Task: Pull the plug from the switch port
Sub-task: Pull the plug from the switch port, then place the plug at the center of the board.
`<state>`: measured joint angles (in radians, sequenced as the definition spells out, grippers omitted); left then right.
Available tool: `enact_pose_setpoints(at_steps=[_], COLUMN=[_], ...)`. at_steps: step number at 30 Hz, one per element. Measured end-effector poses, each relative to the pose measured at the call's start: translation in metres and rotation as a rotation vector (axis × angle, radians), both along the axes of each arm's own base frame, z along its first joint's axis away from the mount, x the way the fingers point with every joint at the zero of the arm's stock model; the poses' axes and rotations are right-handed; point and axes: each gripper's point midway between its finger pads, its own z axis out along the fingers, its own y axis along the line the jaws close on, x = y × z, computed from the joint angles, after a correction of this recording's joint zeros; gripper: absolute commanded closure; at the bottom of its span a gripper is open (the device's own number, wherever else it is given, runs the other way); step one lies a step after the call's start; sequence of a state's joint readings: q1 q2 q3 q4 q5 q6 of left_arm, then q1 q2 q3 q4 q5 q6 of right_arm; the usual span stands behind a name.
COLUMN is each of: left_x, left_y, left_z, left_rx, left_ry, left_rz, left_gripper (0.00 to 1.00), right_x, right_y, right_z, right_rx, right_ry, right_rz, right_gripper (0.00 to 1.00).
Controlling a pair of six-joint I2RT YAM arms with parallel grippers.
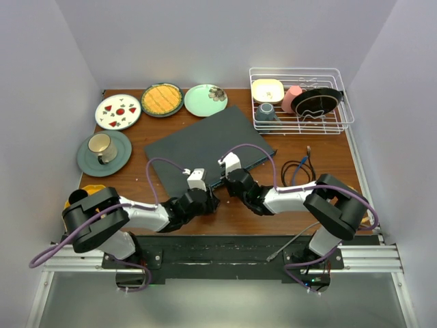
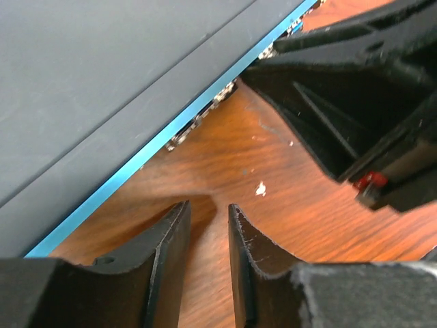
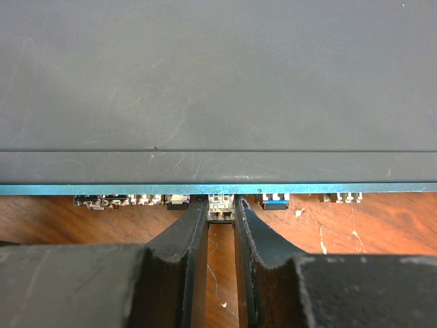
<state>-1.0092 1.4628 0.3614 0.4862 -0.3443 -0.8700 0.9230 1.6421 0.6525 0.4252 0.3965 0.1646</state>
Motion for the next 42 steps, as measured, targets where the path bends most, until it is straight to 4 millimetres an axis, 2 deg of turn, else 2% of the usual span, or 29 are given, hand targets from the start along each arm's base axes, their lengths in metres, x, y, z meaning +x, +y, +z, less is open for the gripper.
enact_pose_setpoints(at_steps=[7,18,26,32,38,42], left_x=[0.01,0.028,0.028,0.028,0.028,0.028], left_y=[-0.005,0.005,0.005,0.005,0.005,0.005], left_z=[0.002,0.003,0.002,0.003,0.003,0.003], left_rx=[-0.014,-0.034,-0.031,-0.03,-0.027,-0.028], left_ry=[0.017,0.056,0.066,0.072,0.074,0.074], left_rz=[0.069,0.215,0.223,0.227,0.228,0.228], left_gripper=[0.62,0.6,0.6,0.6,0.6,0.6], right_x=[-0.002,-0.018,-0.026,-0.038,-0.046,-0.05], right_y=[-0.001,-0.006,-0.01,-0.02,-0.024,-0.028], right_z=[0.0,-0.001,0.0,0.01,0.034,0.037], right_rx=[0.024,0.027,0.025,0.03,0.09,0.109], right_ry=[0.001,0.017,0.036,0.057,0.046,0.058], right_rz=[-0.006,-0.002,-0.008,-0.03,-0.058,-0.094], right_gripper=[1.0,1.0,1.0,1.0,1.0,1.0])
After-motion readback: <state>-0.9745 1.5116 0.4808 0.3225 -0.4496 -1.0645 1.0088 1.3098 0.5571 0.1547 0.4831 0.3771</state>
